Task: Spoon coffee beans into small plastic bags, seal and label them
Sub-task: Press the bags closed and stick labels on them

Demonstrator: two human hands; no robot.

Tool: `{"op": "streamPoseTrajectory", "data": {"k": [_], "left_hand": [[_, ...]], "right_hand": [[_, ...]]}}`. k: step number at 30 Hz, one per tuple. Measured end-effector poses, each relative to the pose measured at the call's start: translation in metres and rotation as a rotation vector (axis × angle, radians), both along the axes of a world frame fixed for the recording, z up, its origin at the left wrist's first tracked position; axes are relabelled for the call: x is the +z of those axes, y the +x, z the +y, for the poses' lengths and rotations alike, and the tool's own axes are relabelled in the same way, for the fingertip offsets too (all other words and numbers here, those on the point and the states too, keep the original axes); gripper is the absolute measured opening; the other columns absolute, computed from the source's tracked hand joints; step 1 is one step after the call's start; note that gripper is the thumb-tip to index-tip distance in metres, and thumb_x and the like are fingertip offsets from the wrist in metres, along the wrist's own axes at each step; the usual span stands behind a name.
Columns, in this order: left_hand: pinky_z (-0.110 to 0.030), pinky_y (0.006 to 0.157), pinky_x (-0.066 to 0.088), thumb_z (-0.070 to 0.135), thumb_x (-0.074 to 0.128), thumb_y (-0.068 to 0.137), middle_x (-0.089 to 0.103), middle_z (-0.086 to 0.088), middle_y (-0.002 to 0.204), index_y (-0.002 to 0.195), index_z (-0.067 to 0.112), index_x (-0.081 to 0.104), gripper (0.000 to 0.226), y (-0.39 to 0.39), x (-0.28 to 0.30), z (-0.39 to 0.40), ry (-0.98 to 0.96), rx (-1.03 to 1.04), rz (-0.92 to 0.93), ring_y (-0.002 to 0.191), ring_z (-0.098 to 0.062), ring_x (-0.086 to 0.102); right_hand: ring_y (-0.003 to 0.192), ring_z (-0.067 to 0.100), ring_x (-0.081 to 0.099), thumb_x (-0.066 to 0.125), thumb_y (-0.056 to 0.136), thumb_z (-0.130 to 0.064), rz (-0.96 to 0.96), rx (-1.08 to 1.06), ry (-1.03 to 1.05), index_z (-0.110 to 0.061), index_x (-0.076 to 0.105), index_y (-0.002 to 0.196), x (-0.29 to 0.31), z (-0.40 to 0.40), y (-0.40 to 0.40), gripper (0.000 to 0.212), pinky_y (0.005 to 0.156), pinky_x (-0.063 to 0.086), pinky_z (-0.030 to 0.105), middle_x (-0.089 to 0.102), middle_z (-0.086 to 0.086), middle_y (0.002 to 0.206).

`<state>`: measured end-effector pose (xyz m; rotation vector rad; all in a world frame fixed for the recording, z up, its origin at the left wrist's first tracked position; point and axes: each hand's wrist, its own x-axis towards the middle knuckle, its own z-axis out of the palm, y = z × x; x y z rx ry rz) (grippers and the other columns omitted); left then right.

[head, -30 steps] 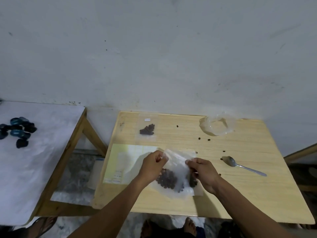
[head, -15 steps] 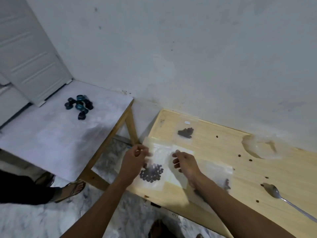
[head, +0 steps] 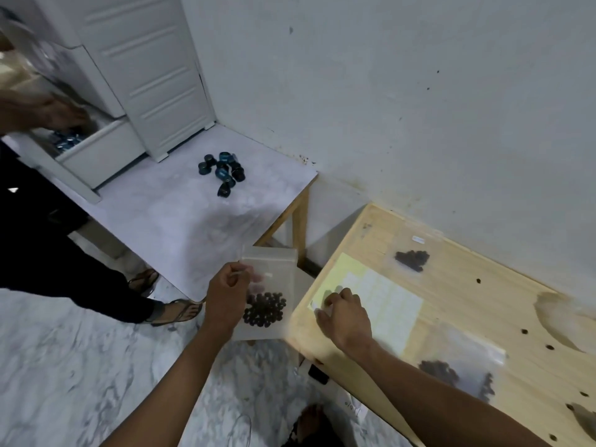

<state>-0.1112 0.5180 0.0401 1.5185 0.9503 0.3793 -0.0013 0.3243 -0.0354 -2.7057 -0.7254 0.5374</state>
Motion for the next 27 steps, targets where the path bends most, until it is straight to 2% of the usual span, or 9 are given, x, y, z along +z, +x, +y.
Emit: {"op": "streamPoseTrajectory", "data": {"k": [7,12,14,16,19,21,23,25,27], "left_hand": [[-0.032,0.067,0.055,0.018,0.059,0.097,0.076,-0.006,0.091,0.098,0.011,0.063,0.008,-0.003,-0.008,-0.002,-0.045,0.005,0.002,0.078,-0.024,0.075],[-0.018,0.057,0.054,0.017,0.057,0.098,0.076,-0.003,0.089,0.099,0.007,0.062,0.011,-0.001,-0.005,-0.011,-0.006,-0.019,-0.015,0.074,-0.018,0.075],[-0.022,0.060,0.057,0.017,0.057,0.098,0.076,-0.005,0.089,0.098,0.007,0.062,0.011,0.000,-0.004,-0.013,-0.005,-0.024,-0.018,0.074,-0.019,0.075],[-0.033,0.071,0.059,0.017,0.057,0.098,0.076,-0.007,0.089,0.100,0.007,0.062,0.012,0.002,-0.005,-0.016,-0.028,-0.022,-0.025,0.076,-0.021,0.075],[-0.042,0.077,0.058,0.020,0.056,0.099,0.076,-0.002,0.090,0.099,0.009,0.061,0.012,0.008,-0.006,-0.022,-0.021,-0.063,-0.009,0.079,-0.018,0.075],[-0.043,0.079,0.056,0.020,0.054,0.100,0.076,0.001,0.091,0.099,0.009,0.060,0.012,0.016,-0.007,-0.029,-0.040,-0.095,-0.001,0.081,-0.016,0.075],[-0.043,0.080,0.056,0.022,0.053,0.101,0.077,0.003,0.092,0.098,0.012,0.060,0.012,0.027,-0.006,-0.038,-0.044,-0.147,0.000,0.084,-0.014,0.074],[-0.035,0.076,0.055,0.022,0.052,0.101,0.077,0.005,0.092,0.098,0.013,0.060,0.013,0.042,-0.005,-0.052,-0.046,-0.205,-0.016,0.084,-0.010,0.073],[-0.021,0.065,0.051,0.023,0.052,0.101,0.076,0.008,0.085,0.097,0.014,0.060,0.013,0.055,-0.003,-0.065,-0.033,-0.228,-0.017,0.077,-0.005,0.071]], "right_hand": [[0.105,0.025,0.049,0.050,0.091,-0.033,-0.002,-0.047,-0.032,-0.017,0.067,0.102,-0.007,0.016,-0.001,0.026,0.084,0.049,0.038,0.054,0.004,0.113],[0.106,0.025,0.048,0.052,0.091,-0.025,0.091,-0.109,0.023,-0.015,0.068,0.099,-0.010,0.019,0.000,0.020,0.087,0.049,0.038,0.052,0.005,0.110],[0.098,0.025,0.050,0.056,0.089,-0.026,0.125,-0.132,0.091,-0.013,0.065,0.081,-0.006,0.020,0.000,0.018,0.082,0.049,0.036,0.053,0.006,0.099],[0.078,0.027,0.054,0.060,0.086,-0.027,0.188,-0.176,0.236,-0.011,0.055,0.067,0.000,0.018,0.001,0.026,0.068,0.046,0.031,0.057,0.009,0.079],[0.070,0.023,0.059,0.060,0.089,-0.014,0.267,-0.293,0.428,-0.005,0.056,0.084,0.015,0.005,0.004,0.011,0.063,0.046,0.030,0.062,0.007,0.075],[0.065,0.017,0.053,0.057,0.089,-0.006,0.253,-0.344,0.544,-0.005,0.055,0.089,0.023,-0.009,0.010,0.003,0.059,0.042,0.021,0.058,0.001,0.073],[0.061,0.010,0.050,0.055,0.090,-0.004,0.244,-0.414,0.644,-0.008,0.060,0.094,0.033,-0.023,0.017,0.007,0.058,0.039,0.016,0.059,-0.003,0.074],[0.056,0.004,0.049,0.054,0.093,-0.008,0.232,-0.494,0.719,-0.014,0.066,0.097,0.044,-0.040,0.024,0.013,0.059,0.040,0.017,0.063,-0.005,0.079],[0.055,0.002,0.049,0.056,0.094,-0.011,0.211,-0.518,0.774,-0.015,0.069,0.097,0.056,-0.052,0.028,0.014,0.055,0.039,0.013,0.066,-0.003,0.080]]}}
